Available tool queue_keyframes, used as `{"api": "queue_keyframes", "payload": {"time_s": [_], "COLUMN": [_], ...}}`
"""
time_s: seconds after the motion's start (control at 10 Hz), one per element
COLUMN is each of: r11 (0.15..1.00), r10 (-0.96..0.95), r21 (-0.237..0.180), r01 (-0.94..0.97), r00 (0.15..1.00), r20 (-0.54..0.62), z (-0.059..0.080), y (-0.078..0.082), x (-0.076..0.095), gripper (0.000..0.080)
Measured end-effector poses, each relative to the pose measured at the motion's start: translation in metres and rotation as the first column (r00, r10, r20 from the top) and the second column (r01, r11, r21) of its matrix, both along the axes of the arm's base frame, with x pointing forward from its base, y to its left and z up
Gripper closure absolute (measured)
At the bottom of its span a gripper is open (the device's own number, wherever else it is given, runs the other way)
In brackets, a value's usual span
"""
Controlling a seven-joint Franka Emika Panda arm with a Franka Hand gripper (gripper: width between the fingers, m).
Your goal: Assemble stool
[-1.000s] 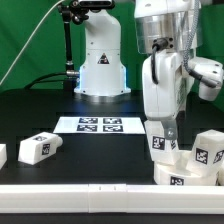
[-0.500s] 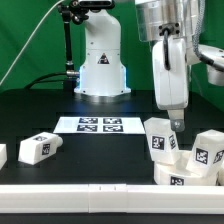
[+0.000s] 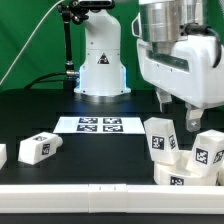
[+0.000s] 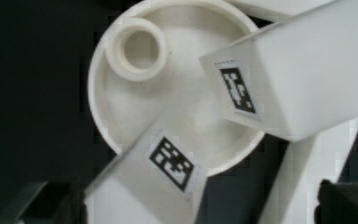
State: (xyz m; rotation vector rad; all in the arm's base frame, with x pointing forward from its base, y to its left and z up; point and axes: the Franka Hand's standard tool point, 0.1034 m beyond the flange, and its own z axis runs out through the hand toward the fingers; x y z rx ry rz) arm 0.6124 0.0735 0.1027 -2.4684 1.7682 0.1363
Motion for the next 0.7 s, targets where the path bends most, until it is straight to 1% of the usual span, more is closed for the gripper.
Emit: {"api": "queue_keyframes", "payload": {"time_s": [0.2,0.4,0.5,0.6,0.7], "r11": [0.992,0.96,0.925,0.869,0.792], "r10": [0.126,0.28,0.38,0.495,0.611], "r21": [0.001,-0.001,-0.01,-0.033,-0.054], "r01": [-0.126,-0.28,-0.38,-0.493,-0.608], "r00": [0.992,0.959,0.924,0.867,0.789], "r20": [0.018,0.039,0.052,0.061,0.068], "z": [0.0004,0.0001,-0.0001,-0.0007,-0.0028], "y": [0.0001,-0.0001,-0.0009,-0.0026,-0.0032], "x": [0.0006,0.0004,0.0006,0.0008,-0.0002], "gripper": [0.015,0.015,0.015,0.015,0.015]}}
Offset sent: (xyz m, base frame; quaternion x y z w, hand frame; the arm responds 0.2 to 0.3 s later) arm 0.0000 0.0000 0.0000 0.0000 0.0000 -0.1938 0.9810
